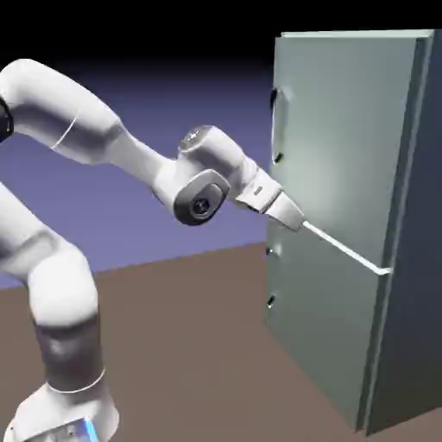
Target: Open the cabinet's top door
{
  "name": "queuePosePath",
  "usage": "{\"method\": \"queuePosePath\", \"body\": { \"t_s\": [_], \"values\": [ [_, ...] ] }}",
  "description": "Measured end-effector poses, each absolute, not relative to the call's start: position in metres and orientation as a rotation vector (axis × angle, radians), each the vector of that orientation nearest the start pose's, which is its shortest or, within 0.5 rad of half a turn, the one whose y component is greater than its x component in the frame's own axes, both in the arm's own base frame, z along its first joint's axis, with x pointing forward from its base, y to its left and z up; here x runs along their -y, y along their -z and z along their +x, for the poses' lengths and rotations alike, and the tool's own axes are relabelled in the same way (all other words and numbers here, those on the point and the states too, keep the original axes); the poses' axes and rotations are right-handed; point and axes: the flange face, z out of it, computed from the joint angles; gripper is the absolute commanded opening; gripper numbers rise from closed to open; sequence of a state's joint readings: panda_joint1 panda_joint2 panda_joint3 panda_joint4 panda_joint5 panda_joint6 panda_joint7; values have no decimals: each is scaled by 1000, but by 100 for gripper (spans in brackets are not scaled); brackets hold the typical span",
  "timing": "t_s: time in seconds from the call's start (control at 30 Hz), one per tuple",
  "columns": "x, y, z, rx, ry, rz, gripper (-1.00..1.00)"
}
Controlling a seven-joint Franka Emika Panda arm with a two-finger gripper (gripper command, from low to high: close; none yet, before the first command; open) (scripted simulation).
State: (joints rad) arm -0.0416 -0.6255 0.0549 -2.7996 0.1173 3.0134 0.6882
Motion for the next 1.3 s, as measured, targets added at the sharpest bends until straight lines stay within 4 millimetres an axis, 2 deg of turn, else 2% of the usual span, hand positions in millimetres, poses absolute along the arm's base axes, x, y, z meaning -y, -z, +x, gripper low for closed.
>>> {"method": "queuePosePath", "body": {
  "t_s": [0.33,0.67,0.97,1.13,1.3],
  "values": [
    [14,-553,349,-1106,1232,-2199,0],
    [-4,-598,312,-1107,1380,-2007,0],
    [-39,-612,294,-1034,1519,-1878,0],
    [-62,-609,293,-971,1599,-1826,0],
    [-84,-598,301,-897,1679,-1788,0]
  ]
}}
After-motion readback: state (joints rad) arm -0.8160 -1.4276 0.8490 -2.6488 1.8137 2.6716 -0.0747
